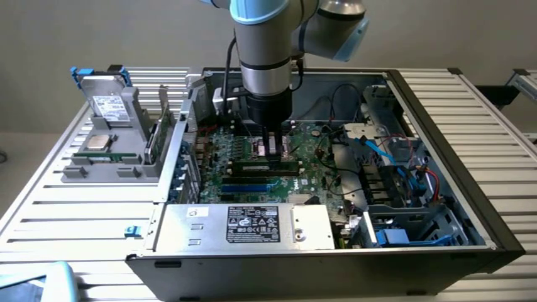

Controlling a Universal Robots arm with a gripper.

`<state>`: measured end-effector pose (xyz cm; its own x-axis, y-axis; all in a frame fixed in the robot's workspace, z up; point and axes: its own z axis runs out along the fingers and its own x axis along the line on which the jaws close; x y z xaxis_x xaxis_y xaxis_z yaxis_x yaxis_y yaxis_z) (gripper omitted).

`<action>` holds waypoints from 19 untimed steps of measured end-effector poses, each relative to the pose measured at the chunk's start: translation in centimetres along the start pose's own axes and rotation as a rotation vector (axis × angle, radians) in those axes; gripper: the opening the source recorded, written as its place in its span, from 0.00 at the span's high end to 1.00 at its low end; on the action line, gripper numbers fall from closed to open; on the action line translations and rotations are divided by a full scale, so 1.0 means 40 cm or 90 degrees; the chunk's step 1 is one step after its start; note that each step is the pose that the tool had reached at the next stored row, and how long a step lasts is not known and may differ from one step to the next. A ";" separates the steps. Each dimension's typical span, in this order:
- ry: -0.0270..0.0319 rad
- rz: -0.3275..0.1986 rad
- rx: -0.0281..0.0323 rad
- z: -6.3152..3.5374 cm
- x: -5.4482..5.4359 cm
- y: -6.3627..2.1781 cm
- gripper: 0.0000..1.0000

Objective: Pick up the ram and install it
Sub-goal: 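Insert the ram into the slot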

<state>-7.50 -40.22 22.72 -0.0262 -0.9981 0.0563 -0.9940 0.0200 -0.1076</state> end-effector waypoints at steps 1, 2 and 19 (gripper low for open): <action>-0.0001 0.000 0.0002 0.000 0.000 0.000 0.86; -0.0001 0.000 0.0006 0.000 0.000 0.000 0.86; 0.0001 0.000 0.0014 -0.072 0.004 -0.017 0.78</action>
<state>-7.12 -40.22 25.66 -0.0263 -0.9981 0.0564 -0.9937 0.0200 -0.1098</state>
